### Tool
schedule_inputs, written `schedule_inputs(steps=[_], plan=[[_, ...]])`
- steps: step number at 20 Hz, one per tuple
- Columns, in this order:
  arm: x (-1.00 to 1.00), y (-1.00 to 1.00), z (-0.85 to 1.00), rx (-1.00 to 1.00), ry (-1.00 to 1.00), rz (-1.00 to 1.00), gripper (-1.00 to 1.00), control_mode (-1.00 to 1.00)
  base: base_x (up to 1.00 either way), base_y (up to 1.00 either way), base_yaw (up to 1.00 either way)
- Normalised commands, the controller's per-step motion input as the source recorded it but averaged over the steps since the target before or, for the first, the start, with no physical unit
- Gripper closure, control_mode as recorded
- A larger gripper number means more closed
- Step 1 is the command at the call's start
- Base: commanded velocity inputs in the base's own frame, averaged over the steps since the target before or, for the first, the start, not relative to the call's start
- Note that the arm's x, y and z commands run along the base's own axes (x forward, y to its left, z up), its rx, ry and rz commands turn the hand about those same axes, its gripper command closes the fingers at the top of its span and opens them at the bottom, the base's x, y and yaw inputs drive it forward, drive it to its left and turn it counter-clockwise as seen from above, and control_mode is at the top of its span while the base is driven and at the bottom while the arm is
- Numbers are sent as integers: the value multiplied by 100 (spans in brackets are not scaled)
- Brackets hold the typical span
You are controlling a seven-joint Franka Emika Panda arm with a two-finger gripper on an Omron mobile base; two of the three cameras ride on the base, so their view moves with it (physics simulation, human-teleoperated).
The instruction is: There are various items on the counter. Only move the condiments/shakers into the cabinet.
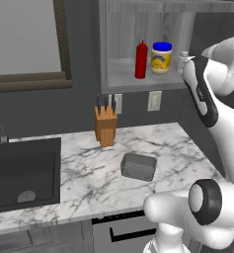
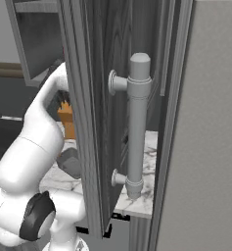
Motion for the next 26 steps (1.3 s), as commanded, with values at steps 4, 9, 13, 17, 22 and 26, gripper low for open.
schedule_inputs(steps=[4,9,13,17,22,26], plan=[[-100,0,-25,0,-7,0,-100,-100,0,0,0],[-87,15,-26,0,4,0,-100,-100,0,0,0],[-6,0,0,1,-3,0,-100,-100,0,0,0],[-59,-3,-14,0,-6,8,-100,-100,0,0,0],[-69,-2,-48,-6,9,26,-100,-100,0,0,0],[-74,0,-36,-7,15,28,-100,-100,0,0,0]])
